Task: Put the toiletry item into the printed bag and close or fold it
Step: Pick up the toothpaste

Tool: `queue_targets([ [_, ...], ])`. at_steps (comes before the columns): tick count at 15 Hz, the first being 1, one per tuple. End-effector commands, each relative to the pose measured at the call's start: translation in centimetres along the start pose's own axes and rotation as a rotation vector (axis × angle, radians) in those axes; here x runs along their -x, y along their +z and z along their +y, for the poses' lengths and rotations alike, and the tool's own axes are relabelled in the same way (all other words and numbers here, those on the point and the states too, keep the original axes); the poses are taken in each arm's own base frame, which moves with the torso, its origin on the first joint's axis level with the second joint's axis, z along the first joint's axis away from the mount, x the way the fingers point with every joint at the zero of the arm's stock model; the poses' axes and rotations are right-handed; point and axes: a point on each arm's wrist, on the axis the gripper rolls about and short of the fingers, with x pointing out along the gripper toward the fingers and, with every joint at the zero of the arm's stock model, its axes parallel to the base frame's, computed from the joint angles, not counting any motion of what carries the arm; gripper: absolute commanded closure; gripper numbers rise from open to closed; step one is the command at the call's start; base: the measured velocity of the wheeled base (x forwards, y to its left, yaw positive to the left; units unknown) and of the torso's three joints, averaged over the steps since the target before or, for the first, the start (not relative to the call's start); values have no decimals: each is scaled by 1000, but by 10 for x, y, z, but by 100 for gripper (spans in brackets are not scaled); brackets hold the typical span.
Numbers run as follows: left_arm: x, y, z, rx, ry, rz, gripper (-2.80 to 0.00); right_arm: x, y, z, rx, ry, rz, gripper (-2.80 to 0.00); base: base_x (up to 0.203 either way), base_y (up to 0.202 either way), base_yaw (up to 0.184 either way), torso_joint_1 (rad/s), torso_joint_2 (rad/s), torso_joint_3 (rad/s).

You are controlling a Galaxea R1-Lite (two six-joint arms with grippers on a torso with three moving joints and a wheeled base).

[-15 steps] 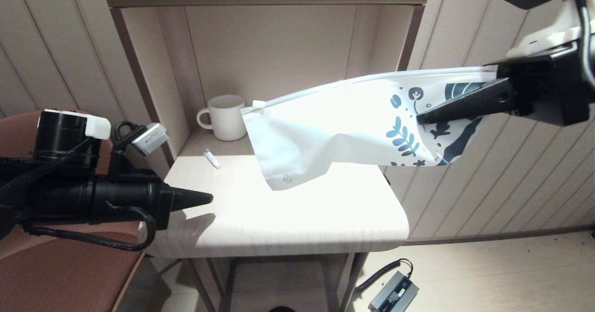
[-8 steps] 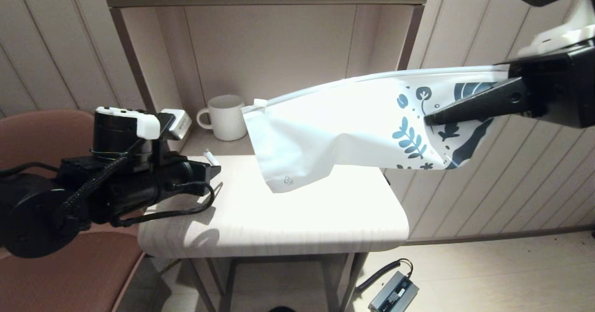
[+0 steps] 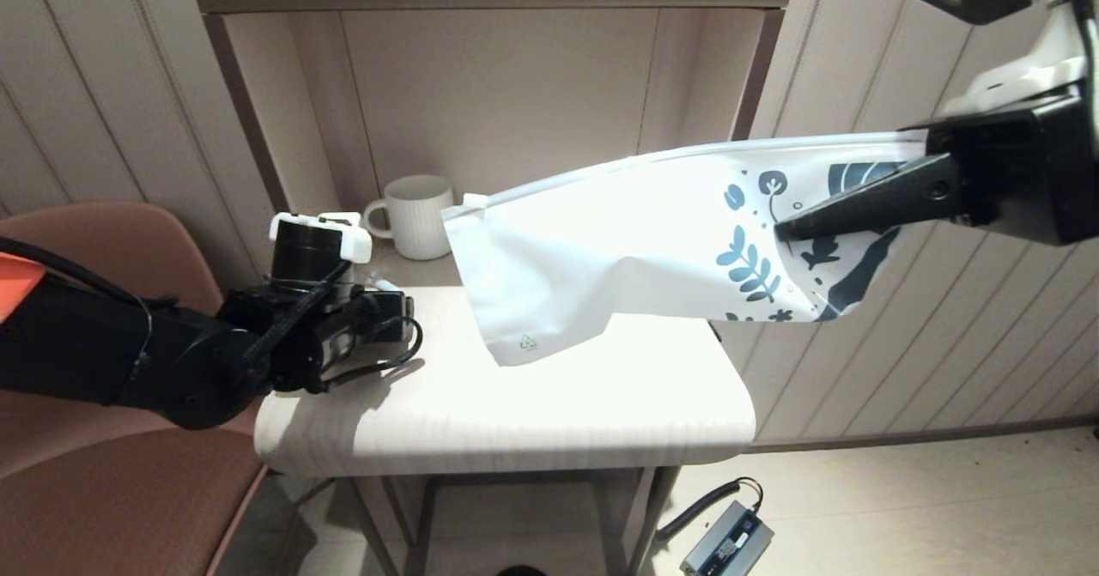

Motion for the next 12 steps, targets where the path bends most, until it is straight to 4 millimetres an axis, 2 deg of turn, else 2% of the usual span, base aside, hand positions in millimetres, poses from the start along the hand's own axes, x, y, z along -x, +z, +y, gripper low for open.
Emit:
queue_targets([
  [1, -8, -4, -10, -9, -12, 19, -280, -2, -2, -2, -11, 9, 8, 0, 0, 0, 0, 0, 0, 0],
  [5, -12, 2, -22, 0, -25, 32, -280, -4, -4, -5, -19, 9, 14, 0, 0, 0, 0, 0, 0, 0],
  [12, -10, 7, -22, 3, -22, 31, -280, -6, -5, -6, -27, 13, 19, 0, 0, 0, 0, 0, 0, 0],
])
